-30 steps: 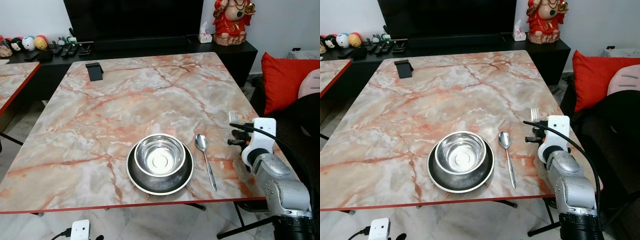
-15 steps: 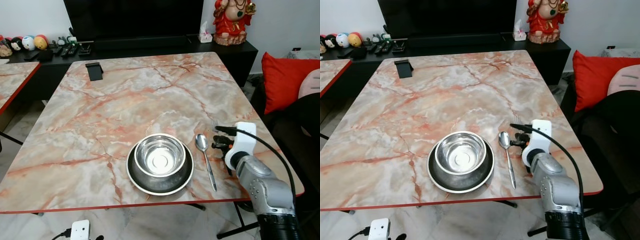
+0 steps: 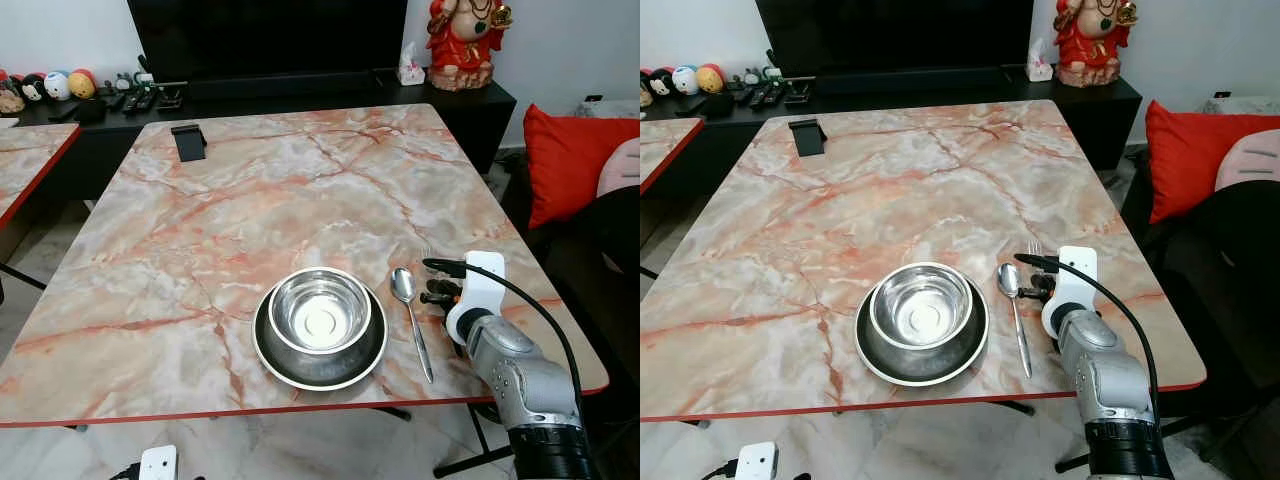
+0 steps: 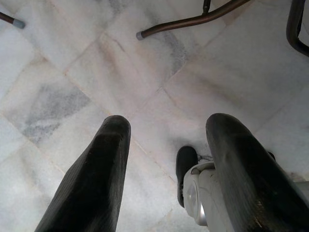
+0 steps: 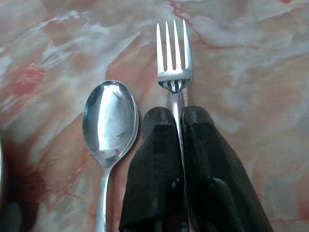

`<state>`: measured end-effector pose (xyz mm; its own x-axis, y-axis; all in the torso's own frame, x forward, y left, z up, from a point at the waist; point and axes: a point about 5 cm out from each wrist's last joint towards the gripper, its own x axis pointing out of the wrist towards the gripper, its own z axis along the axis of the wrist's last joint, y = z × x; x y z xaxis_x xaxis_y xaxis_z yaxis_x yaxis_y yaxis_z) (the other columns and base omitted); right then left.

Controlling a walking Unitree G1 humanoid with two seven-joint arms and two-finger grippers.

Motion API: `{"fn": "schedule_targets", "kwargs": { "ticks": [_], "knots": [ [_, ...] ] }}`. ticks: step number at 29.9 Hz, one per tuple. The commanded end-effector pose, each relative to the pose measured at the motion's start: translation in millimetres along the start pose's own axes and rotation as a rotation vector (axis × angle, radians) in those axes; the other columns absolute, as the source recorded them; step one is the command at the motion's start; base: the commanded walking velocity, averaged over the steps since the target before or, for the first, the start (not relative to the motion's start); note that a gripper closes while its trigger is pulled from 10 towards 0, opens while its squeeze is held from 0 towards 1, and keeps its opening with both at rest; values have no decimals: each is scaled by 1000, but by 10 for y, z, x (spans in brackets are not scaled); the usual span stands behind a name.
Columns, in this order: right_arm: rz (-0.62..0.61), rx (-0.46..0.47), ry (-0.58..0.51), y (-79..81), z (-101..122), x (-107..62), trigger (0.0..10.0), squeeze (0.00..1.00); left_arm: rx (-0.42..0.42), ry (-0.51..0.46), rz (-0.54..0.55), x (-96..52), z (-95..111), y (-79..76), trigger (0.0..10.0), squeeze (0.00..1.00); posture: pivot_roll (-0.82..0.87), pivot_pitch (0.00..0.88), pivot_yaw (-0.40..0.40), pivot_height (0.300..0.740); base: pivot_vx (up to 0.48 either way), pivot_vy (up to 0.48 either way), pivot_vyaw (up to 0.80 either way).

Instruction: Setting the table

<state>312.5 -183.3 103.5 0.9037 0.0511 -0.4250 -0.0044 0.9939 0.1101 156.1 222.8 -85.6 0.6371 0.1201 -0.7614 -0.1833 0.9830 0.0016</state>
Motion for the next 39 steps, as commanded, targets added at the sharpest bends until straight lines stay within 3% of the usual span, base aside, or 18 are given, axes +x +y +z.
{"fn": "schedule_targets", "kwargs": {
  "ticks": [1,13,39],
  "knots": [
    [3,-13,-2,29,22,22,10000,0,1,11,14,-16,-30,59,10000,0,-110,0,55,740,0,0,0],
    [-23,-20,32,-22,-186,35,10000,0,2,8,16,-15,-27,57,10000,0,-105,0,53,740,0,0,0],
    [-40,-41,50,-52,-333,41,10000,0,7,7,15,-14,-25,54,10000,0,-104,0,59,740,0,0,0]
  ]
}}
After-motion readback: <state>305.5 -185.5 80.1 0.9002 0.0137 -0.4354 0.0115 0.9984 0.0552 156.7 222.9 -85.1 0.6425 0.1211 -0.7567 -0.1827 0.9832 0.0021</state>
